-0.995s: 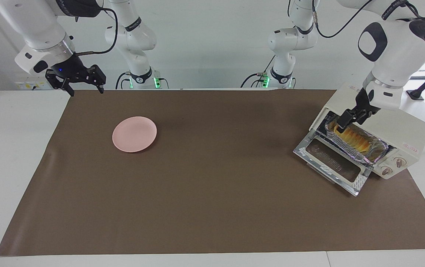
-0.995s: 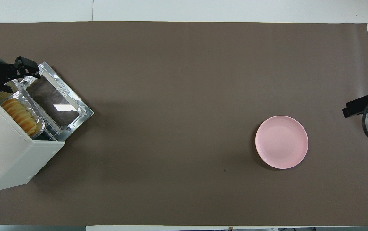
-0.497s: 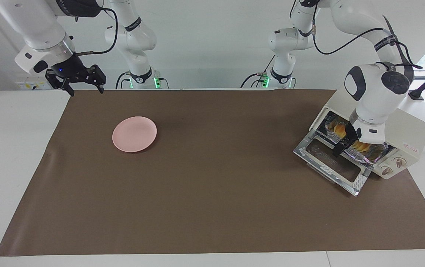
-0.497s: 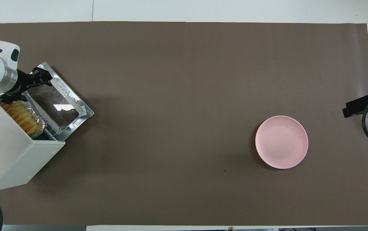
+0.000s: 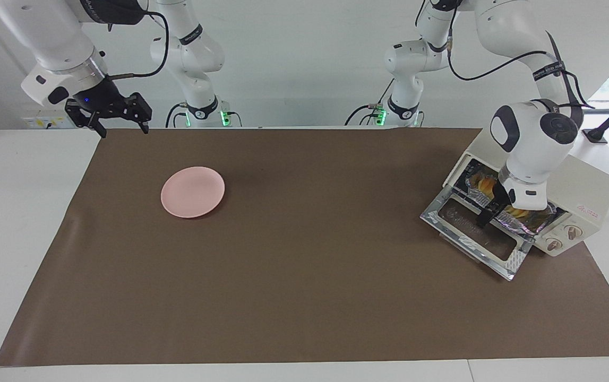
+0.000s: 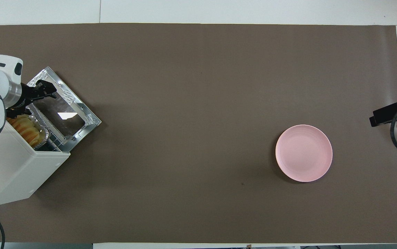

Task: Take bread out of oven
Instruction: 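Grasp the foil tray edge with the left gripper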

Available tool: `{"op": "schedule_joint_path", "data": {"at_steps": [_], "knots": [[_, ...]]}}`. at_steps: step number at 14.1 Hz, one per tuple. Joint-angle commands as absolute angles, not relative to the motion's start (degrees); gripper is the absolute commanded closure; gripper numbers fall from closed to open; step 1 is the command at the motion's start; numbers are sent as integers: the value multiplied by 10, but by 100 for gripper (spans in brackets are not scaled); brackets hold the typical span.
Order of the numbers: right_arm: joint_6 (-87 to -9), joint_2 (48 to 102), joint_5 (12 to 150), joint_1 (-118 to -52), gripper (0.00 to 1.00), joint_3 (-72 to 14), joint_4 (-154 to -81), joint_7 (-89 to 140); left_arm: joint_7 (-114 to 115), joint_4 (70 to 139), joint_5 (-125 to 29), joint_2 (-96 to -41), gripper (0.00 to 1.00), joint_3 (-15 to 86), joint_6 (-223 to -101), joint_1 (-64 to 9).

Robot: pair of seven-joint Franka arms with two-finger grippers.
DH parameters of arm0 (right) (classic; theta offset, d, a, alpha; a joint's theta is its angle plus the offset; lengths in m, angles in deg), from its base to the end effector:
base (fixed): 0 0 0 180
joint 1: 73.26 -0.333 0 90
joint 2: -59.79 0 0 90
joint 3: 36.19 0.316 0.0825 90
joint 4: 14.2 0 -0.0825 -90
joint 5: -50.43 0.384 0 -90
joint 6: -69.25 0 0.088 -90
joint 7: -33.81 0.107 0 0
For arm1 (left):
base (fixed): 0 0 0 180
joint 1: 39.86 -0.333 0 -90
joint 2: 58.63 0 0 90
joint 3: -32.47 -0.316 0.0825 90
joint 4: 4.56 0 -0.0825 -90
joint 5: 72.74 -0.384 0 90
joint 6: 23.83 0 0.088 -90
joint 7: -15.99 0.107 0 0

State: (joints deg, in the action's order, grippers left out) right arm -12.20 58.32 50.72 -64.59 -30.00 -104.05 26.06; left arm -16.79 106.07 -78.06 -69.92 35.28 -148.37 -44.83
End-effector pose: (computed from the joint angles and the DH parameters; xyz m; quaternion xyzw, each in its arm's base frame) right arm 0.5299 -0.0216 0.6274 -0.9971 -0.0460 0.0602 0.0065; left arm 0.6046 0.0275 0.3911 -0.9602 -0.2762 -0.0312 0.0267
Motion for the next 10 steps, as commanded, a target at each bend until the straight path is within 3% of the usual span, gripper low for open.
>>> {"op": "schedule_joint_path", "data": {"at_steps": [1, 2, 3, 4, 6, 8, 10], "knots": [[-124, 573, 501, -639, 0, -295, -1052, 251, -184, 1076, -792, -694, 25, 355, -1505, -452], [-125, 573, 501, -639, 0, -295, -1052, 251, -178, 1081, -793, -693, 52, 355, -1505, -451], [-125, 573, 501, -639, 0, -295, -1052, 251, -175, 1083, -793, -693, 70, 355, -1504, -451], [-124, 573, 501, -639, 0, -295, -1052, 251, -173, 1083, -793, -693, 79, 356, -1500, -451], [-125, 573, 501, -639, 0, -295, -1052, 251, -159, 1095, -793, -688, 84, 355, -1497, -451], [-125, 573, 501, -639, 0, -295, -1052, 251, -142, 1105, -793, -685, 100, 355, -1496, -451], [-125, 573, 501, -639, 0, -295, -1052, 251, -140, 1097, -811, -686, 100, 355, -1480, -440]]}}
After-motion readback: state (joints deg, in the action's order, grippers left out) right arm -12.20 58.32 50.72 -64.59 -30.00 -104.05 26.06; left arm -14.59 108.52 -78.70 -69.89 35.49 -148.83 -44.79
